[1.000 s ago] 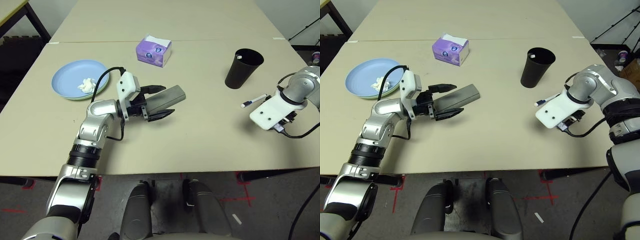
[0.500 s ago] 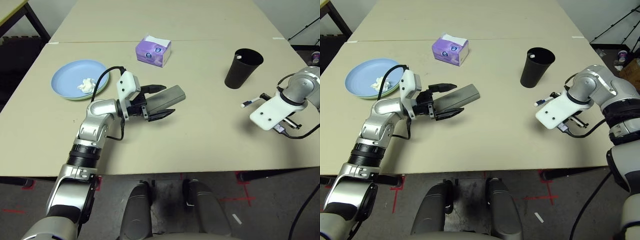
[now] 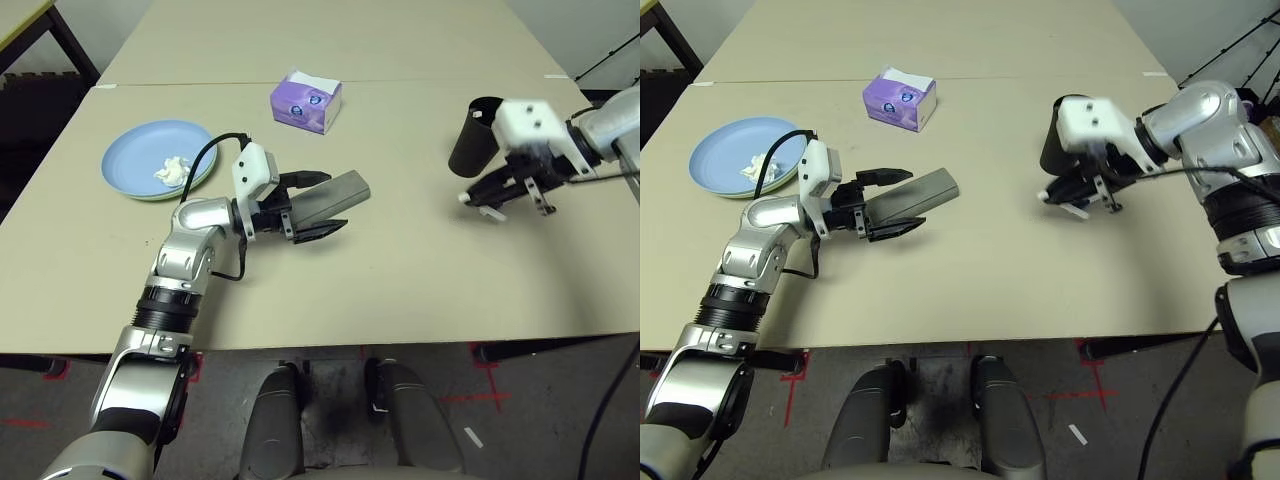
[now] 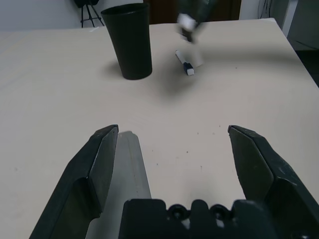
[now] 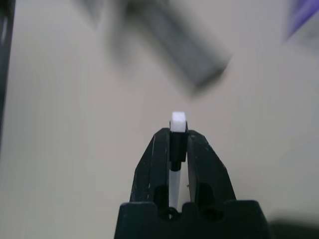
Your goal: Organize and tidy the items on the table.
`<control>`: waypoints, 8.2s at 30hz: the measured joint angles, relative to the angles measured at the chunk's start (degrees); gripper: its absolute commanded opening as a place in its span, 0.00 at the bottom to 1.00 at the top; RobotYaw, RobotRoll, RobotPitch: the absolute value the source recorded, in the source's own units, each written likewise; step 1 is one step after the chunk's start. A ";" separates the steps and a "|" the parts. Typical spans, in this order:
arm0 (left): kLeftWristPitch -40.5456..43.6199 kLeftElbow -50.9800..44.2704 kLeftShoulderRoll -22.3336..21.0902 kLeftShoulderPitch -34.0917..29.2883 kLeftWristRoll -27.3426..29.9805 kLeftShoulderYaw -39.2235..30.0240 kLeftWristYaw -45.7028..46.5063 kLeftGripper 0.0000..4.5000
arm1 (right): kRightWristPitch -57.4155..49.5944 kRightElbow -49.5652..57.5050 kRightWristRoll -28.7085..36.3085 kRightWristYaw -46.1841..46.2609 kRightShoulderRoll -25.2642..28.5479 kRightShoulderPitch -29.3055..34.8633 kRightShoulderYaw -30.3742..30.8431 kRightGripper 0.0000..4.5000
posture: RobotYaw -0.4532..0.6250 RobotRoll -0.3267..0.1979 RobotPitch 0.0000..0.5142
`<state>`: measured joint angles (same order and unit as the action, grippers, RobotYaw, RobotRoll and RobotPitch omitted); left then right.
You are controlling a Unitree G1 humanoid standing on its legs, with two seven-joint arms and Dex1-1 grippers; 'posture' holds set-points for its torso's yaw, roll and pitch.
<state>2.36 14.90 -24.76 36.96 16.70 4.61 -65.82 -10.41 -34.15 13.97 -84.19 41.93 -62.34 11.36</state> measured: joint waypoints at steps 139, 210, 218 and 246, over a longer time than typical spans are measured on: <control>3.73 -3.00 -1.00 -3.18 0.13 -1.41 3.32 1.00 | 50.59 -36.22 -53.34 11.49 -1.44 -12.96 24.08 0.99 | 0.38 0.62 0.34; 2.90 -2.71 -0.49 -3.49 0.13 -1.31 3.89 1.00 | -2.20 -5.10 2.40 5.16 -10.00 -2.42 -13.23 0.09 | 0.35 0.62 0.30; 3.23 -2.77 -0.55 -3.49 0.13 -1.29 3.79 1.00 | -6.05 11.75 10.48 27.11 -15.84 8.52 -24.75 0.09 | 0.33 0.62 0.29; 3.31 -2.55 -0.39 -3.28 0.12 -1.17 3.03 1.00 | 5.67 22.49 6.03 48.42 -11.09 18.41 -25.94 0.09 | 0.31 0.62 0.30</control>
<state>5.66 12.34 -25.15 33.68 16.83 3.45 -62.79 -4.74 -11.66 20.00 -35.77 30.84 -43.93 -14.58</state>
